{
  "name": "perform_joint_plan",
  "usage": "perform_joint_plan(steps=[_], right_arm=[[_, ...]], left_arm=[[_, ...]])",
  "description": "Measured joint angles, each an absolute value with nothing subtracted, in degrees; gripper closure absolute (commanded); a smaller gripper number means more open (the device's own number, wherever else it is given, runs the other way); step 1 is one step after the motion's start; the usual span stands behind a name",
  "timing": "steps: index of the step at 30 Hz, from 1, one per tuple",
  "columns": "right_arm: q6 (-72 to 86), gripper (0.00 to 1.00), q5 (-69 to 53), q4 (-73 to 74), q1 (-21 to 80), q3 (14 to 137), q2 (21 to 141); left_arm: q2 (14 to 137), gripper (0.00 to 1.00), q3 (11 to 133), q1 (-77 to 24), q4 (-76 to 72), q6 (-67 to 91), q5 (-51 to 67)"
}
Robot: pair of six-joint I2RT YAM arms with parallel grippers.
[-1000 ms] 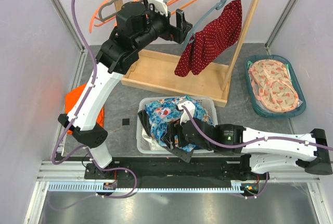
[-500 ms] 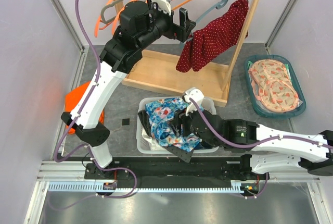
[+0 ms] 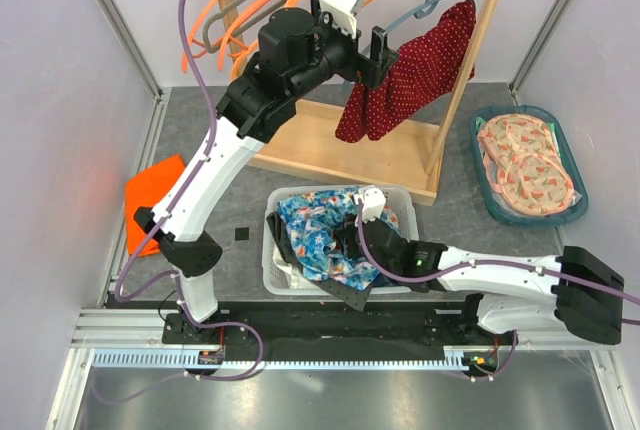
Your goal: Remove the skirt from the hanger
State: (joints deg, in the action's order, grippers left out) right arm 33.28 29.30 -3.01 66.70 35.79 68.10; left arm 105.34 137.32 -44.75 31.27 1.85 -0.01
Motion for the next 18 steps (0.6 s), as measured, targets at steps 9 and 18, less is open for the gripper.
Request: perform_joint_plan(steps=[9, 18], right_arm=[[37.6, 0.49, 24.5, -7.7, 67.6, 32.2, 63.0], [37.7, 0.48, 23.7, 0.4, 68.1, 32.6, 48.5]], left_arm=[[110.3, 0.07, 137.9, -44.4, 28.5, -2.2, -0.3], [114.3, 0.98, 138.0, -42.2, 28.7, -3.3, 2.5]])
